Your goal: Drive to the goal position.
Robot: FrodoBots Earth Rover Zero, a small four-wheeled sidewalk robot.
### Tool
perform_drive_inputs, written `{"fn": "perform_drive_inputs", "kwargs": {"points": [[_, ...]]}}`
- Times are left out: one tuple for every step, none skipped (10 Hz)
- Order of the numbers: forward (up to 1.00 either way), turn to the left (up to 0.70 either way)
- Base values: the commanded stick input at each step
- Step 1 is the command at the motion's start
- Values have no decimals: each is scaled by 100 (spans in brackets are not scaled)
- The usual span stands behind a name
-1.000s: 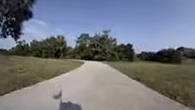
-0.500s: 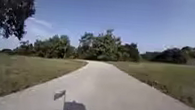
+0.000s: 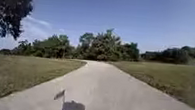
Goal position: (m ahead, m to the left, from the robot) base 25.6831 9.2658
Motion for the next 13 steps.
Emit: {"fn": "perform_drive_inputs", "kwargs": {"points": [[100,3],[100,2],[100,2],[100,2],[100,2],[100,2],[100,2],[100,2],[100,2],[100,2],[100,1],[100,0],[100,2]]}}
